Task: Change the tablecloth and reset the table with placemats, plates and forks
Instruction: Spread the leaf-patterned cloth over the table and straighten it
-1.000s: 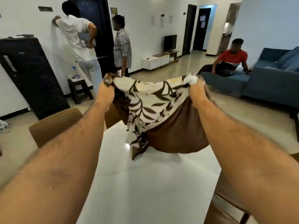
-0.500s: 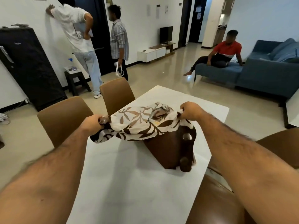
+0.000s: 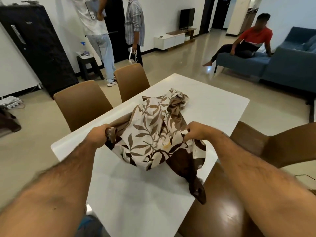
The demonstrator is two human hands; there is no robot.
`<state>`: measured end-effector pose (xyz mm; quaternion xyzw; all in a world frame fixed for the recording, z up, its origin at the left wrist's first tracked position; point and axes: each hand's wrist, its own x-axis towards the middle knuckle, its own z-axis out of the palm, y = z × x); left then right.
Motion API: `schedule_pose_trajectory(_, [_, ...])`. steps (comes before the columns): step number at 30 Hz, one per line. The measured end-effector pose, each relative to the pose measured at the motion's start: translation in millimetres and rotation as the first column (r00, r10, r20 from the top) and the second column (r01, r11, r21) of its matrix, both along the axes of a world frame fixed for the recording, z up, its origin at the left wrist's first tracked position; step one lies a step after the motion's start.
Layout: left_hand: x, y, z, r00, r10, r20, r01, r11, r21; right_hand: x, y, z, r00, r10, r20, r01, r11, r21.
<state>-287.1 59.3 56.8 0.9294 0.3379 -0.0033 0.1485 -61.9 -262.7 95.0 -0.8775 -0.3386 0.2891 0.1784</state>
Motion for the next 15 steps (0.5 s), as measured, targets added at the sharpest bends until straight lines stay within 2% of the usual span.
schedule_pose_trajectory(3, [-23,-4,-13,0.992,0.124,0.039,-0.123,0.992,-0.033,-18,-5,-24,0.993,0.095,-0.075,-0.098,0.994,-0.04])
schedule_pose_trajectory(6, [-31,-5,-19,0.988,0.145,0.05,-0.147,0.988,0.039,-29,-2,-43,0.987,0.144,-0.068,-0.154,0.973,-0.173])
schedule_pose_trajectory(10, [-44,-4,-28,0.974,0.214,-0.071,-0.201,0.967,0.159,-40,1,-56,0.984,0.152,-0.092,-0.171,0.953,-0.249])
schedule_pose_trajectory(15, [-55,24,-43,0.951,0.251,-0.182,-0.213,0.956,0.201,-38,7,-59,0.986,0.114,-0.125,-0.139,0.967,-0.216])
